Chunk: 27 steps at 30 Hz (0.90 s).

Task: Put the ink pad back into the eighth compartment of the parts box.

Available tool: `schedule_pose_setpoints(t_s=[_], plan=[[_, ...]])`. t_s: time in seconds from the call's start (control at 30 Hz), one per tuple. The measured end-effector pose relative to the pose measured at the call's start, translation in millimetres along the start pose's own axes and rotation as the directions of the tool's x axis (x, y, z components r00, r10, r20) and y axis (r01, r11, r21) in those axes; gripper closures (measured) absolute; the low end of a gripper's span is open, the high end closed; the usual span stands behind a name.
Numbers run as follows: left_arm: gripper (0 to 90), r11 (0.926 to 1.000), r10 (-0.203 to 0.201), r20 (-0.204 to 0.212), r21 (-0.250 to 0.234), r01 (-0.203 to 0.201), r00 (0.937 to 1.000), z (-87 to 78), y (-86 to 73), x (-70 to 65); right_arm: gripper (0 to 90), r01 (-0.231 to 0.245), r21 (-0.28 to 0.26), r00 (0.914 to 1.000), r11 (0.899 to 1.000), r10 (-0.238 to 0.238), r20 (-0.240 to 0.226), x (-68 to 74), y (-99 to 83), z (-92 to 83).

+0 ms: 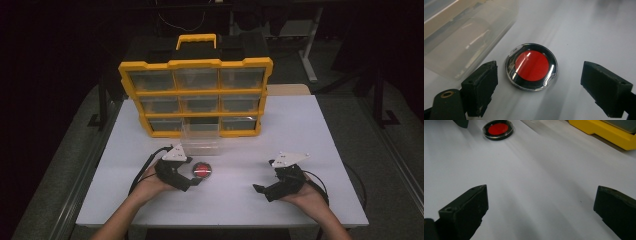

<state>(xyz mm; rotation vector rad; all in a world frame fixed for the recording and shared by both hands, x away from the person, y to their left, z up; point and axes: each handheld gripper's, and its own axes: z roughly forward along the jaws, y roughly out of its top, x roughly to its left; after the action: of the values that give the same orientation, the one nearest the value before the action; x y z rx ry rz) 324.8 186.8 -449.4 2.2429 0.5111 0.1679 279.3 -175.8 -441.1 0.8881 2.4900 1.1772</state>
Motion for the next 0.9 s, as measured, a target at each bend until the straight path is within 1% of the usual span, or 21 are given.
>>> schedule_pose_setpoints(t_s=[0.07,0.23,0.5,0.67,0.9], plan=[[13.6,1.0000,-0.001,-0.002,0.009,0.001,1.0000,3.5,0.5,0.2,0.0,-0.001,-0.001,1.0000,1.000,0.001,0.001,-0.2,-0.1,-0.1],[13.6,0.9999,-0.002,0.000,0.011,0.002,1.0000,6.2,1.4,0.4,0.0,-0.001,-0.003,1.0000,1.000,0.001,0.001,0.0,0.0,-0.4],[13.9,0.9998,0.003,-0.001,0.020,-0.003,1.0000,16.9,4.6,-1.2,0.0,0.000,-0.003,1.0000,1.000,0.000,0.000,-0.1,0.0,-0.6],[14.2,0.9995,0.008,-0.010,0.031,-0.008,0.9999,22.5,5.3,-1.3,0.0,0.002,-0.004,1.0000,1.000,-0.002,-0.001,0.1,0.0,-0.7],[14.6,0.9994,0.009,-0.016,0.032,-0.009,0.9998,26.4,5.1,-0.7,0.0,0.005,-0.004,1.0000,1.000,-0.005,-0.003,0.2,0.0,-0.6]])
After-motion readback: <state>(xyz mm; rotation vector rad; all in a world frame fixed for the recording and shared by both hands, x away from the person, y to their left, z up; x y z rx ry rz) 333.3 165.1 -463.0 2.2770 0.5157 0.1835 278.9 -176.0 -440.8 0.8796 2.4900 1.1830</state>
